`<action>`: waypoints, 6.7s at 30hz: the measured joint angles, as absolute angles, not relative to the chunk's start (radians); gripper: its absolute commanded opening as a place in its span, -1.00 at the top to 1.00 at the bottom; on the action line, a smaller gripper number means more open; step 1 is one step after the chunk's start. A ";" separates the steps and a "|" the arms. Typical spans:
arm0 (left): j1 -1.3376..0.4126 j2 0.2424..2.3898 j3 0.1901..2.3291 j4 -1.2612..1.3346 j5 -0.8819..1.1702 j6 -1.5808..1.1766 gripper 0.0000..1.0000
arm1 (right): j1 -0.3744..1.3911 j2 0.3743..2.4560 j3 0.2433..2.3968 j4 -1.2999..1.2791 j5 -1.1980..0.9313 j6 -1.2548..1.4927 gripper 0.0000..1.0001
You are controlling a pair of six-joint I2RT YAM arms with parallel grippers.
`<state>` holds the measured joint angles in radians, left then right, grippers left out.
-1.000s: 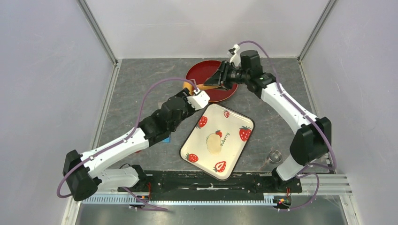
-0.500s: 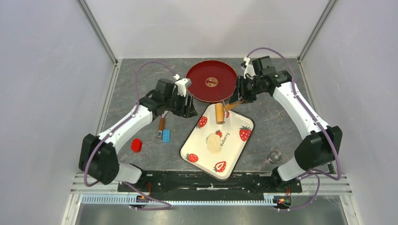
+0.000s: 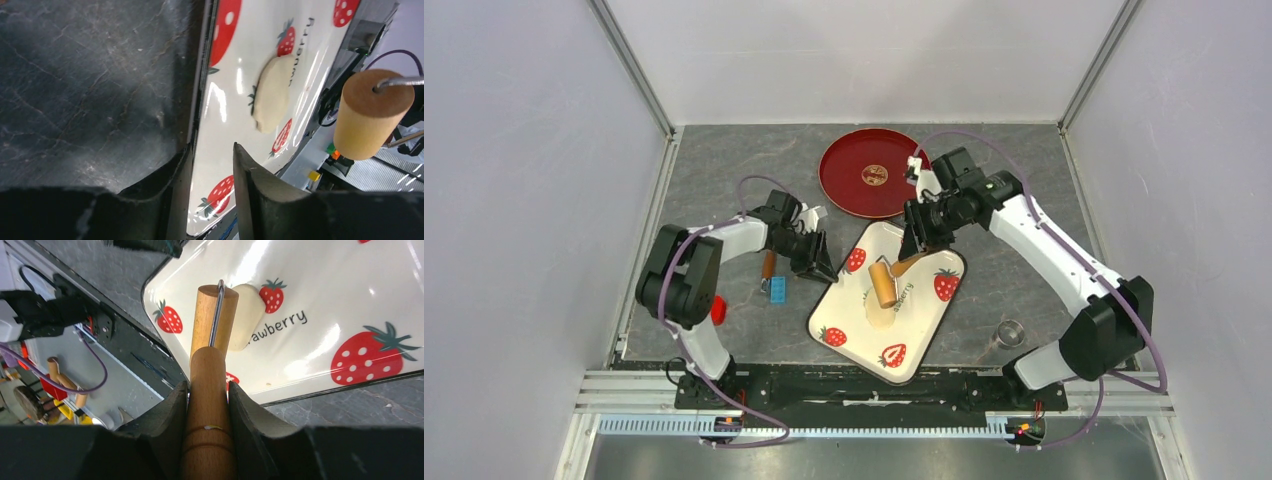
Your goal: Roll out the dumpling wrappers from the dough
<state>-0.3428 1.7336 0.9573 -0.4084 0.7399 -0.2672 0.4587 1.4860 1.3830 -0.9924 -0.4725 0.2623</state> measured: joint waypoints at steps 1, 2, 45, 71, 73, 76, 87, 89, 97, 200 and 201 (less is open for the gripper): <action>-0.344 1.756 0.957 -0.411 0.743 -0.267 0.23 | 0.479 1.478 1.361 -0.982 -0.465 0.263 1.00; -0.345 1.775 0.957 -0.413 0.744 -0.266 0.25 | 0.495 1.472 1.342 -0.970 -0.458 0.265 1.00; -0.399 1.822 1.002 -0.519 0.633 -0.175 0.96 | 0.690 1.447 1.103 -0.752 -0.177 0.299 1.00; -0.401 1.822 1.003 -0.522 0.628 -0.175 0.96 | 0.798 1.412 0.917 -0.419 -0.223 0.407 1.00; -0.401 1.822 1.003 -0.522 0.628 -0.175 0.96 | 0.801 1.428 0.964 -0.462 -0.226 0.392 1.00; -0.401 1.822 1.004 -0.522 0.628 -0.175 0.96 | 0.803 1.467 1.056 -0.557 -0.230 0.351 1.00; -0.402 1.822 1.005 -0.525 0.624 -0.175 0.96 | 0.791 1.506 1.318 -0.766 -0.314 0.312 1.00; -0.402 1.822 1.005 -0.525 0.623 -0.175 0.96 | 0.768 1.502 1.329 -0.766 -0.329 0.319 1.00; -0.402 1.822 1.007 -0.527 0.622 -0.175 0.96 | 0.663 1.497 1.271 -0.850 -0.284 0.310 1.00; -0.408 1.834 1.031 -0.559 0.603 -0.171 0.96 | 0.631 1.341 0.994 -0.754 -0.232 0.313 1.00; -0.408 1.834 1.031 -0.559 0.603 -0.171 0.96 | 0.624 1.340 0.997 -0.764 -0.232 0.309 1.00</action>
<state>-0.4084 1.8339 1.0313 -0.5594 0.6033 -0.1715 0.6239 1.3403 0.9974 -0.7635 -0.2321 0.3088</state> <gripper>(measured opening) 0.046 0.342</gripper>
